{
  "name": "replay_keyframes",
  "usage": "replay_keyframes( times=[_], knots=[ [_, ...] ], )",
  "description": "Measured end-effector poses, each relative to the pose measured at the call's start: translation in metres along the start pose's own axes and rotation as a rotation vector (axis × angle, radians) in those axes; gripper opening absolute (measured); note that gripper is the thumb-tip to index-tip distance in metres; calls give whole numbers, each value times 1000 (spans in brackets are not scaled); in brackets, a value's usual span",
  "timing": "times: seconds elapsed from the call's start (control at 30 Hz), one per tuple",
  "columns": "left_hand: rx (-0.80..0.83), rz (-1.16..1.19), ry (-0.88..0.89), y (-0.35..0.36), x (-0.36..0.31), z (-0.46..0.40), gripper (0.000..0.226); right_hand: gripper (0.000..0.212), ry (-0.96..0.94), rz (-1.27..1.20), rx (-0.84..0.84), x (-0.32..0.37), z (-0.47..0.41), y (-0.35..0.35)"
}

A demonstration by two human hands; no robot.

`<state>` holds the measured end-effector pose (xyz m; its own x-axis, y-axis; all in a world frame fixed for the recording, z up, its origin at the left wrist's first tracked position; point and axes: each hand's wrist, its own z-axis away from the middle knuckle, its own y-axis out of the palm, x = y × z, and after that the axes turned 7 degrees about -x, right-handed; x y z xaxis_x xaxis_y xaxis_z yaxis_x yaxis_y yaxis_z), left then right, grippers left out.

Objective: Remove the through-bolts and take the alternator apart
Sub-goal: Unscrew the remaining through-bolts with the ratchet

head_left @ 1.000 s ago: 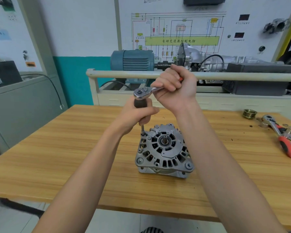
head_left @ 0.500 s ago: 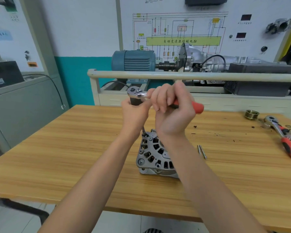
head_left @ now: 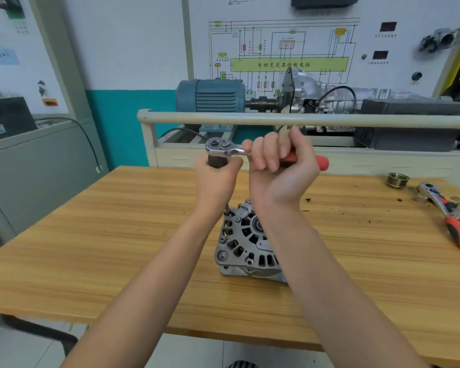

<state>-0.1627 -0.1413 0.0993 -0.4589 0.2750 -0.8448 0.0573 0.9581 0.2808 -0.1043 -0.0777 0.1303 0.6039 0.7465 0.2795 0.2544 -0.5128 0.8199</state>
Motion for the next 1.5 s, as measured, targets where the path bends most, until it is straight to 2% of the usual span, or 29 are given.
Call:
replay_keyframes(
  times=[0.07, 0.13, 0.17, 0.23, 0.3, 0.37, 0.43, 0.5, 0.6, 0.7, 0.77, 0.83, 0.87, 0.93, 1.03, 1.1, 1.17, 1.2, 1.27, 1.33, 1.5],
  knots=[
    [-110, 31, 67, 4, 1, 4, 24, 41, -195, 128, 102, -9, 15, -1],
    [-86, 46, 90, 3, 0, 6, 13, 38, -315, 216, 172, -13, 20, 0],
    [-41, 32, 72, 1, 0, 5, 10, 38, -307, 218, 184, -12, 18, 1],
    [102, -14, 22, -10, -2, -1, 17, 43, -147, 148, 159, -4, 6, 2],
    [341, -38, 13, -22, -5, -10, 25, 50, 133, 58, 72, 7, -14, 4],
    [592, -74, -3, -30, -10, -17, 29, 46, 410, -34, -14, 16, -33, 6],
    [710, -125, -19, -27, -12, -17, 33, 40, 561, -90, -50, 22, -44, 7],
    [646, -85, -55, -19, -12, -13, 40, 41, 552, -113, -91, 23, -47, 6],
    [442, 10, -88, -10, -9, -7, 38, 49, 341, -130, -129, 18, -34, -1],
    [155, -26, -16, -3, -4, 0, 27, 50, 68, -60, -1, 8, -4, -4],
    [-33, -10, 34, 4, -1, 5, 20, 43, -103, 46, 115, -1, 11, -4],
    [-119, 8, 54, 7, -1, 8, 20, 38, -219, 153, 175, -6, 17, -3],
    [-120, 12, 46, 7, -1, 7, 20, 39, -225, 171, 187, -6, 17, -2],
    [-45, -7, 18, 3, -2, 4, 22, 45, -117, 130, 159, 2, 8, 0],
    [277, -57, 26, -12, -7, -4, 28, 54, 239, 29, -11, 19, -20, 3],
    [529, -92, -6, -20, -13, -9, 34, 51, 479, -15, -98, 27, -39, 7],
    [673, -119, -49, -22, -16, -14, 39, 45, 594, -34, -123, 29, -49, 11],
    [684, -103, -66, -21, -16, -15, 41, 44, 593, -41, -138, 28, -51, 12],
    [620, -40, -92, -17, -13, -13, 43, 49, 505, -64, -175, 23, -46, 11],
    [489, 13, -101, -13, -8, -9, 41, 51, 345, -93, -163, 17, -33, 7],
    [-23, 36, 31, 1, 1, 5, 19, 41, -102, 22, 80, -3, 15, 4]
  ],
)
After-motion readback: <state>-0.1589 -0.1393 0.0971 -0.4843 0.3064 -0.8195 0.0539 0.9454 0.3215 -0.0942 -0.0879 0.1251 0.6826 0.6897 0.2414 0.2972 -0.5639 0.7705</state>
